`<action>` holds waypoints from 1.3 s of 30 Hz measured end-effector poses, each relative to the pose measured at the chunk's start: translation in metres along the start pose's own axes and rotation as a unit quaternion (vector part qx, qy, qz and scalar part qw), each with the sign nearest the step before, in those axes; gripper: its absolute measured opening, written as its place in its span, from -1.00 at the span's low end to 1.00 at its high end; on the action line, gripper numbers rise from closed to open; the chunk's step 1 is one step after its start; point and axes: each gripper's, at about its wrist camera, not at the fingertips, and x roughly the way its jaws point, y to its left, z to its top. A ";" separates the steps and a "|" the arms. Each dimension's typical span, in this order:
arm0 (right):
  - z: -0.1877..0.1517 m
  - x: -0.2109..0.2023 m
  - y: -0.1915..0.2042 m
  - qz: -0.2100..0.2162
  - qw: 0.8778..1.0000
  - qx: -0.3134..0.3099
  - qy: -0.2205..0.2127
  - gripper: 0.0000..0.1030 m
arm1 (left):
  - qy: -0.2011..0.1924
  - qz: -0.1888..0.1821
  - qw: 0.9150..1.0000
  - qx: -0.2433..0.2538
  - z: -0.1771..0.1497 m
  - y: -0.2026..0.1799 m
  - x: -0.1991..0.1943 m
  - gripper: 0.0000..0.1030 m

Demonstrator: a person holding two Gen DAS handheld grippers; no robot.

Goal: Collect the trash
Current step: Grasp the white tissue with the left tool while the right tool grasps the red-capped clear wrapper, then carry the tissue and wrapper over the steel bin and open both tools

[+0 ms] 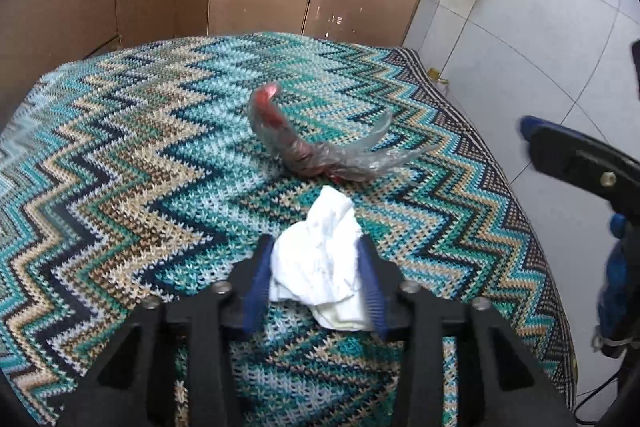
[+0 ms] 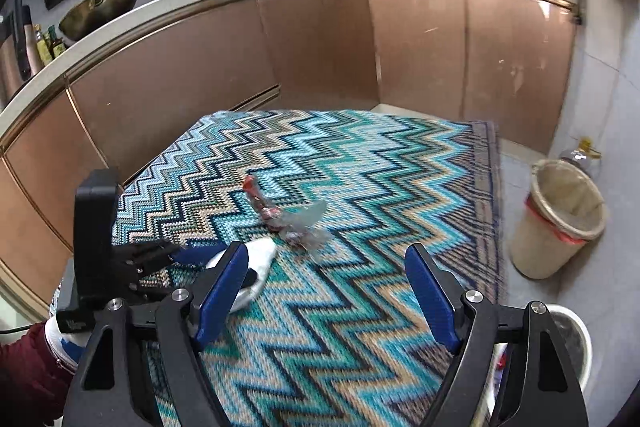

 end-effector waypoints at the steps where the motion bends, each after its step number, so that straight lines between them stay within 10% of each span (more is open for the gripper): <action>1: 0.003 0.010 0.001 0.008 1.000 -0.003 0.006 0.53 | -0.002 -0.004 1.000 -0.004 0.000 0.002 0.000 -0.40; 10: 0.017 0.084 0.007 0.061 0.997 -0.006 0.053 0.10 | -0.015 -0.025 0.999 -0.045 -0.003 0.016 -0.003 -0.79; 20: 0.008 0.107 0.012 0.088 0.993 -0.010 0.077 -0.88 | -0.032 -0.022 0.998 -0.051 -0.008 0.026 -0.013 -0.85; 39: -0.028 -0.071 -0.002 0.023 0.999 0.030 -0.034 -0.94 | -0.125 0.072 0.988 0.052 -0.018 -0.062 -0.116 -0.87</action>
